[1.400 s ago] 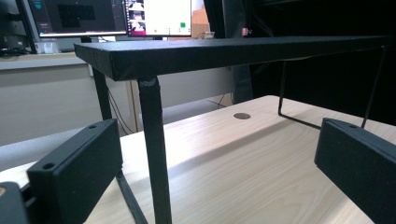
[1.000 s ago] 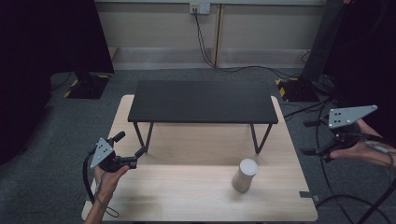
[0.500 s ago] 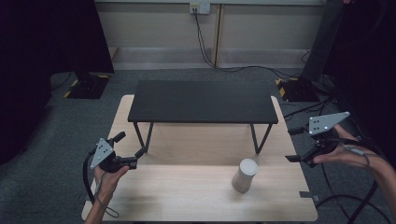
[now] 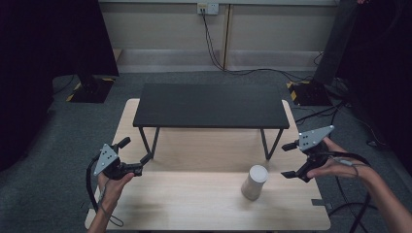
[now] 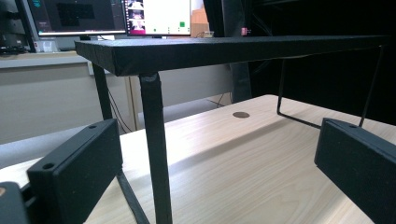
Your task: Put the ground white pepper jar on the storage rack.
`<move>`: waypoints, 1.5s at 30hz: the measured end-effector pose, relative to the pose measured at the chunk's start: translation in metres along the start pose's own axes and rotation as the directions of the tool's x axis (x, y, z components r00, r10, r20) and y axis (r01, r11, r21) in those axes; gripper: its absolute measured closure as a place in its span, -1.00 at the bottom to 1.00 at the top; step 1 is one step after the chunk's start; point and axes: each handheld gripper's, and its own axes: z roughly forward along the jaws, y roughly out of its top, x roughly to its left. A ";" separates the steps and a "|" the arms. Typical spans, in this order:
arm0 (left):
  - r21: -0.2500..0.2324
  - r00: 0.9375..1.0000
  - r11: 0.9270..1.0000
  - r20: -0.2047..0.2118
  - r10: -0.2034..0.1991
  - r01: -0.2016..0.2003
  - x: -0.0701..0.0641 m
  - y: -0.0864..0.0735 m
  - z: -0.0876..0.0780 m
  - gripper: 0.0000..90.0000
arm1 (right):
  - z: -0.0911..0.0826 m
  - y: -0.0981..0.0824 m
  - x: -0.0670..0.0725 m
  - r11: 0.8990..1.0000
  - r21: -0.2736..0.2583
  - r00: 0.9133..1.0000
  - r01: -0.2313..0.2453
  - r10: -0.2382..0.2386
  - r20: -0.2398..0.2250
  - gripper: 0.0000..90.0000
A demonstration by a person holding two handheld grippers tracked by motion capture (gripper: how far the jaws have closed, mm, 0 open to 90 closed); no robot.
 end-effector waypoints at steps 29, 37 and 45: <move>0.000 1.000 1.000 0.001 -0.003 0.003 0.002 -0.002 -0.002 -1.00 | 0.084 0.031 -0.016 0.987 0.114 0.979 0.110 -0.088 -0.184 -0.68; 0.002 1.000 1.000 0.002 -0.006 0.006 0.002 -0.002 -0.003 -1.00 | 0.098 0.034 -0.018 0.979 0.148 0.974 0.138 -0.108 -0.197 -0.25; 0.006 1.000 1.000 0.002 0.002 -0.002 0.002 -0.001 -0.002 -1.00 | 0.097 0.033 -0.016 0.980 0.142 0.977 0.138 -0.111 -0.182 -0.24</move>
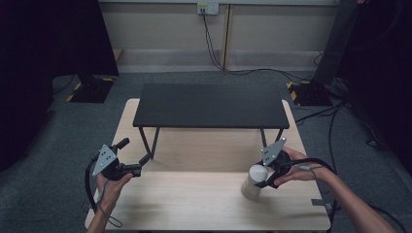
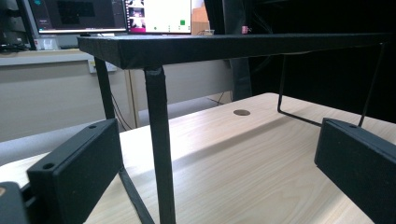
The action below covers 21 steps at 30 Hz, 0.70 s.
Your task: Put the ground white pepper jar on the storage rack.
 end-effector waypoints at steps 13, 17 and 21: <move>0.000 1.000 1.000 -0.002 -0.006 0.006 0.001 0.000 -0.001 -1.00 | -0.009 0.009 0.001 0.999 0.032 1.000 -0.012 0.012 0.003 -0.24; 0.001 1.000 1.000 -0.003 -0.005 0.005 0.001 -0.001 -0.001 -1.00 | -0.036 0.029 0.001 0.999 0.040 1.000 -0.004 0.004 -0.002 -0.24; 0.005 1.000 1.000 -0.003 -0.006 0.006 0.001 -0.001 0.000 -1.00 | -0.063 0.051 0.000 0.999 0.035 0.999 0.030 -0.029 -0.013 -0.24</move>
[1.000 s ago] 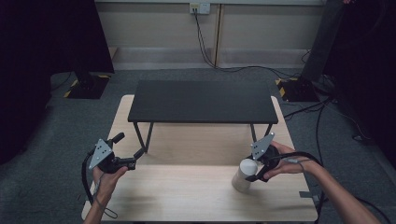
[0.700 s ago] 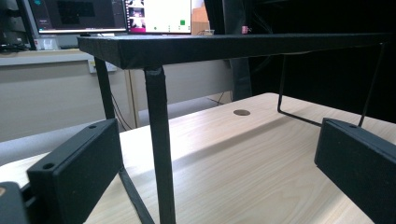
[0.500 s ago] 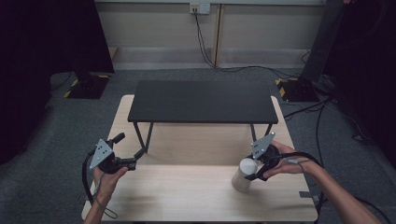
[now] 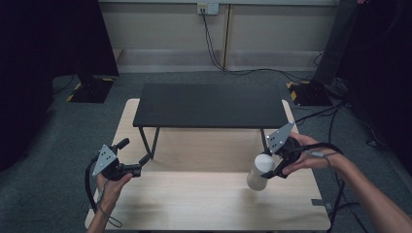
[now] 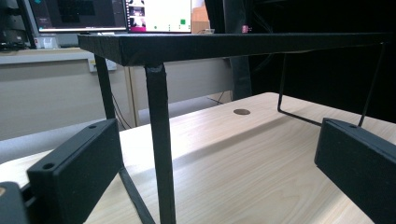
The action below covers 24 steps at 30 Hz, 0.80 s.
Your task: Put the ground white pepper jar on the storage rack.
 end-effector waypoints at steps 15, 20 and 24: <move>0.011 1.000 1.000 -0.022 -0.008 0.009 -0.003 -0.002 -0.007 -1.00 | -0.067 0.065 -0.016 0.997 -0.037 0.998 0.069 -0.069 0.004 -0.24; 0.016 0.999 1.000 -0.037 -0.007 0.008 -0.004 -0.003 -0.014 -1.00 | -0.071 0.080 -0.024 0.996 -0.027 0.996 0.090 -0.091 -0.016 -0.24; 0.017 0.999 1.000 -0.046 -0.009 0.010 -0.004 -0.003 -0.018 -1.00 | -0.076 0.090 -0.029 0.995 -0.020 0.996 0.094 -0.094 -0.002 -0.24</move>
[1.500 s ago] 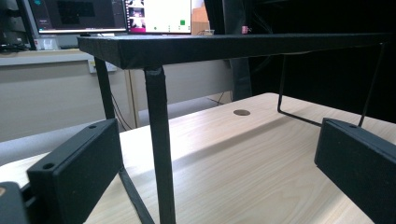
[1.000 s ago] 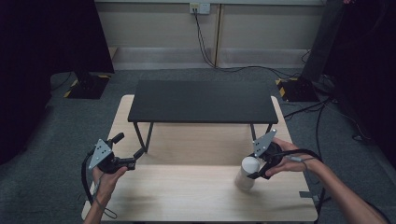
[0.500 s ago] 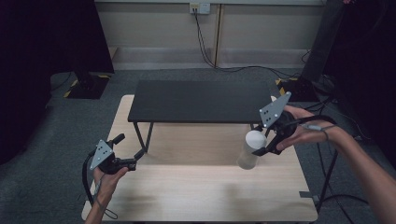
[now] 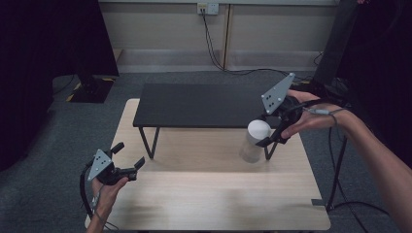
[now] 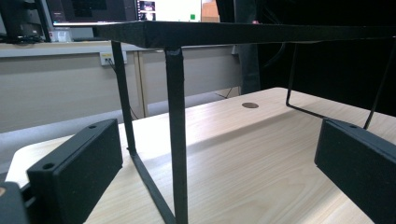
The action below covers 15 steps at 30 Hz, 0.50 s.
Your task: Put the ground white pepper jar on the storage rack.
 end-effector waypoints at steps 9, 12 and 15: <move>-0.003 1.000 1.000 0.003 -0.015 0.015 0.001 -0.002 0.001 -1.00 | -0.027 0.020 -0.024 0.998 -0.029 0.996 -0.054 0.056 0.066 -0.23; -0.002 1.000 1.000 0.009 -0.016 0.016 0.001 -0.003 0.001 -1.00 | -0.032 0.024 -0.030 0.996 -0.042 0.992 -0.082 0.086 0.095 -0.23; -0.002 1.000 1.000 0.005 -0.016 0.016 0.001 -0.003 0.000 -1.00 | -0.037 0.032 -0.045 0.991 -0.040 0.979 -0.127 0.132 0.154 -0.23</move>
